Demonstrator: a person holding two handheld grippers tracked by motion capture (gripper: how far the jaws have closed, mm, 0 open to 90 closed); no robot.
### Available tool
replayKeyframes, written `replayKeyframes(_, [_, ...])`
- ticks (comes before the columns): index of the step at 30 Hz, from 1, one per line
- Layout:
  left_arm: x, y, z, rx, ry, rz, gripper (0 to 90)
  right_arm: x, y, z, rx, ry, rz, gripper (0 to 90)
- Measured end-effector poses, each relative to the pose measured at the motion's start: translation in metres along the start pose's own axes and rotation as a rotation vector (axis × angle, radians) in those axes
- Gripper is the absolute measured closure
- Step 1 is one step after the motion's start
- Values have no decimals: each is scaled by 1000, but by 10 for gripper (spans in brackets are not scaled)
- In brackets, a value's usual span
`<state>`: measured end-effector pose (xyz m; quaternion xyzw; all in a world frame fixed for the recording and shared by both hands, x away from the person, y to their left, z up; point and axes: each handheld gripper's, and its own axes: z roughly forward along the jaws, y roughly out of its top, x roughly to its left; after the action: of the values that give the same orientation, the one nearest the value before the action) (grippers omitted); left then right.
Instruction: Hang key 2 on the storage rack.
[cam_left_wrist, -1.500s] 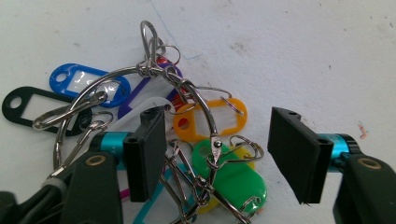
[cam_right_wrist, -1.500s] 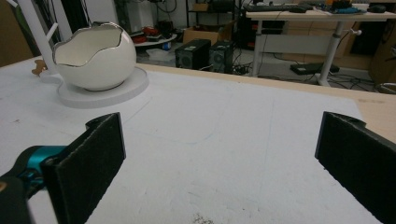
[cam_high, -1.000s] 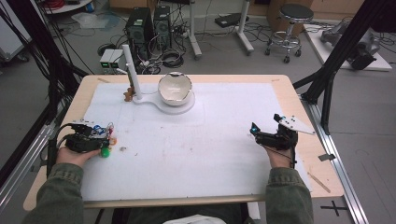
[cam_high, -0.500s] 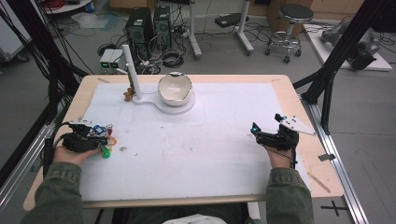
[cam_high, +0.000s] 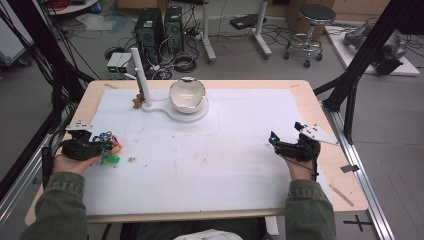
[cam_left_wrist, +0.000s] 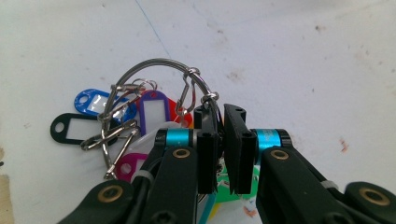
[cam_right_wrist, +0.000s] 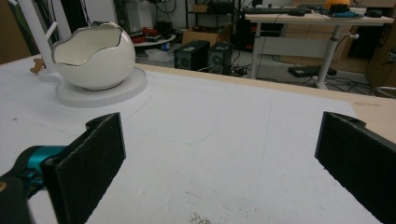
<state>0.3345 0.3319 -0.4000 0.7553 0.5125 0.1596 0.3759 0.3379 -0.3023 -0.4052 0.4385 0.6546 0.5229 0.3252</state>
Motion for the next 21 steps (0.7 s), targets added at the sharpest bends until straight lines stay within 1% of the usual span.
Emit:
replayKeyframes(1, [1,0,-1,-6,-2,-12,834,0,0,0,-2,0,-4,7])
replayKeyframes(2, [2,1,-4,-23,-7,-36,835,0,0,0,-1,-2,-1,7])
replayKeyframes(4, [4,2,-6,-29,-8,-41,835,0,0,0,-6,-5,-10,7])
replayKeyframes(6, [5,3,-9,-51,-14,-57,835,0,0,0,-6,-5,-10,7])
replayKeyframes(10, [7,6,-18,-84,-17,-60,837,0,0,0,-1,-4,-5,7])
replayKeyframes(14, [7,10,-25,-131,-40,-79,838,1,0,0,0,-6,-4,7])
replayKeyframes(19, [5,13,-30,-145,-48,-72,838,1,0,-1,2,-7,-1,7])
replayKeyframes(21, [2,16,-32,-161,-55,-70,838,1,0,-1,2,-7,-2,7])
